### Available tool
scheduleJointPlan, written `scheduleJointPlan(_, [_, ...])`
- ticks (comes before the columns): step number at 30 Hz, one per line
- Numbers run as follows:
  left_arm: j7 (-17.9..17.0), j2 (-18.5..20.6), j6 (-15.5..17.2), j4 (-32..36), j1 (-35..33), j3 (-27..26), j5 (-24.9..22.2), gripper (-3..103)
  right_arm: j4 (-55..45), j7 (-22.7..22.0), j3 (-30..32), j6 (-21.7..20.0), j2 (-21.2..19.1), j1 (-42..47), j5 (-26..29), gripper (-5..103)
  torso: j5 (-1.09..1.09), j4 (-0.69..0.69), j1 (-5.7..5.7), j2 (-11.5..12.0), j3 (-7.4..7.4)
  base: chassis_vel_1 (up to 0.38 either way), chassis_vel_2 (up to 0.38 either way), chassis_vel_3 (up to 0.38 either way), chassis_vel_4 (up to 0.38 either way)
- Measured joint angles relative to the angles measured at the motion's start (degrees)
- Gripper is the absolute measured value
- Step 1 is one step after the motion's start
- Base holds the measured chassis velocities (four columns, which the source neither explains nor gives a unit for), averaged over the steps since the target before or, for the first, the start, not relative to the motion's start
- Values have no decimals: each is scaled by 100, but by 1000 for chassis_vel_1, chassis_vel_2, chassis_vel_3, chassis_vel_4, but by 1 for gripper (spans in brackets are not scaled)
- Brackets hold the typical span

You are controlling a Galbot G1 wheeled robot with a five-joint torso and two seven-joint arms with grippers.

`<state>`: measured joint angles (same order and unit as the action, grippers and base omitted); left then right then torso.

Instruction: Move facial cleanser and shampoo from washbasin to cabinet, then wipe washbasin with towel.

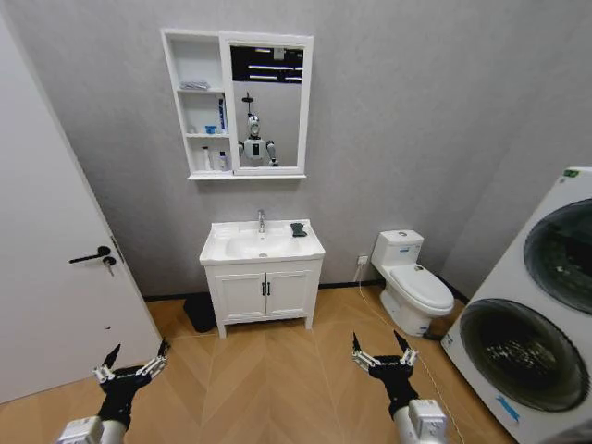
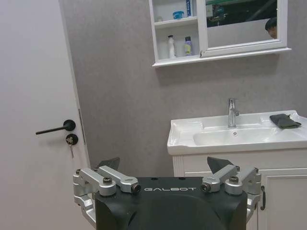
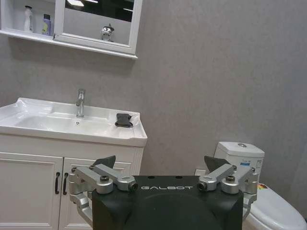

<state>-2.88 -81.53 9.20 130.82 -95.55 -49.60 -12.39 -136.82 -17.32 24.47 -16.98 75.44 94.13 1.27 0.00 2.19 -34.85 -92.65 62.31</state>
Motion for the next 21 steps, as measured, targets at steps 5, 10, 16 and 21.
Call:
scheduleJointPlan(5, [0, 0, 0, 0, 0, -1, 0, 100, 38, -41, -11, -17, 4, -1, -39, 100, -1, 1, 2, 0, -1, -18, 35, 43, -42])
scheduleJointPlan(10, [0, 0, 0, 0, -1, -2, 0, 100, 38, -47, -12, -22, 5, 2, -43, 100, 0, 1, 10, -3, -3, 0, 0, 0, 0])
scheduleJointPlan(16, [0, 0, 0, 0, -2, -2, 0, 100, 39, -50, -12, -26, 6, 4, -43, 100, 0, 1, 9, -3, -3, 0, 0, 0, 0])
scheduleJointPlan(21, [0, 0, 0, 0, -2, -2, 0, 100, 39, -52, -12, -28, 6, 4, -43, 100, 0, 1, 9, -3, -3, 0, 0, 0, 0])
